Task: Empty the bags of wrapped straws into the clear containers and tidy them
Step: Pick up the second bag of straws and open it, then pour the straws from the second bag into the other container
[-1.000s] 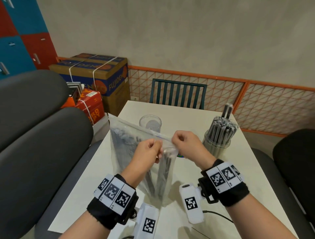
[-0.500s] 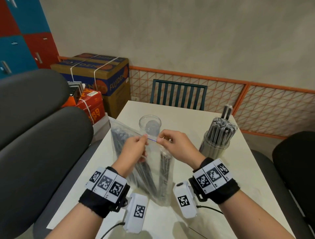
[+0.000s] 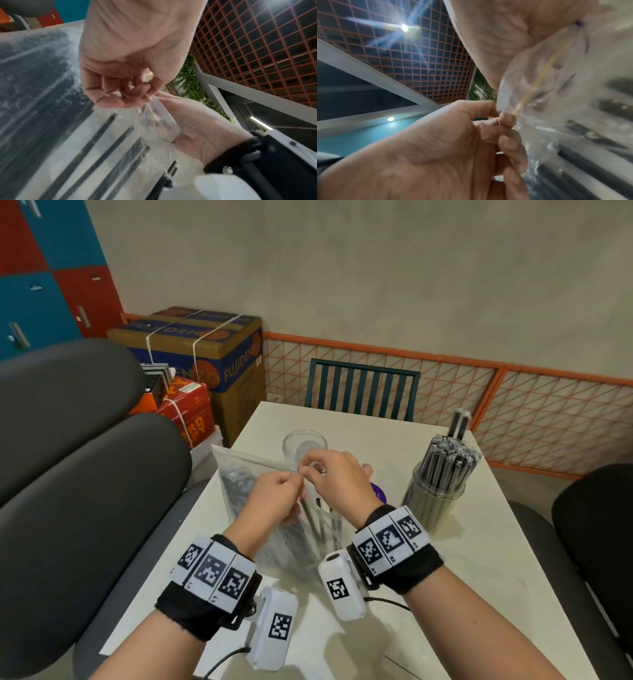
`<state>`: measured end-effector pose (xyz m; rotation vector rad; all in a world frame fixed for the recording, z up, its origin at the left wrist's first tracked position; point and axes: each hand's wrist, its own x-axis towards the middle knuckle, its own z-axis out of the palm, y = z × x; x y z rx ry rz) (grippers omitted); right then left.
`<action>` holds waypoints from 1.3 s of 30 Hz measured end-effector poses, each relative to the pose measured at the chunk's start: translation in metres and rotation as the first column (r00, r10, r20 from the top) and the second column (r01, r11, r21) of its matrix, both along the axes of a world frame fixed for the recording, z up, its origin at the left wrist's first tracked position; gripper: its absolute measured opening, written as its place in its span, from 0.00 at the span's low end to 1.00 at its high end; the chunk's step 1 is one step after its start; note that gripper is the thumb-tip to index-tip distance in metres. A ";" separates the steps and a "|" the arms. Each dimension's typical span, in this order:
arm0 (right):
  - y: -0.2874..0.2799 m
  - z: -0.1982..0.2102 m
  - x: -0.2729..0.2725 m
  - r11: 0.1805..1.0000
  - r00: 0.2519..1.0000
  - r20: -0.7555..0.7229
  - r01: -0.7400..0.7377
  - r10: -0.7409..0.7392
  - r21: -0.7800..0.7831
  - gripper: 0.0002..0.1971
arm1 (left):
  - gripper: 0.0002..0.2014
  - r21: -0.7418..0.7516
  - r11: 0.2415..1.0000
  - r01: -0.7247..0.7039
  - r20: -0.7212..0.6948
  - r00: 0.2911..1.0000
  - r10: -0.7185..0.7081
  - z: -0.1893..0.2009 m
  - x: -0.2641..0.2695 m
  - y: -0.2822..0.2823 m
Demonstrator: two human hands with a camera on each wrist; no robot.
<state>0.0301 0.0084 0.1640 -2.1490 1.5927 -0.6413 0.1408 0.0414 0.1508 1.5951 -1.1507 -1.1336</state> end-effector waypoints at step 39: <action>-0.012 -0.020 -0.023 0.893 0.943 0.277 0.043 -0.184 0.448 0.15 | 0.14 0.427 0.904 0.022 -0.771 0.531 0.351 -0.011 0.065 -0.012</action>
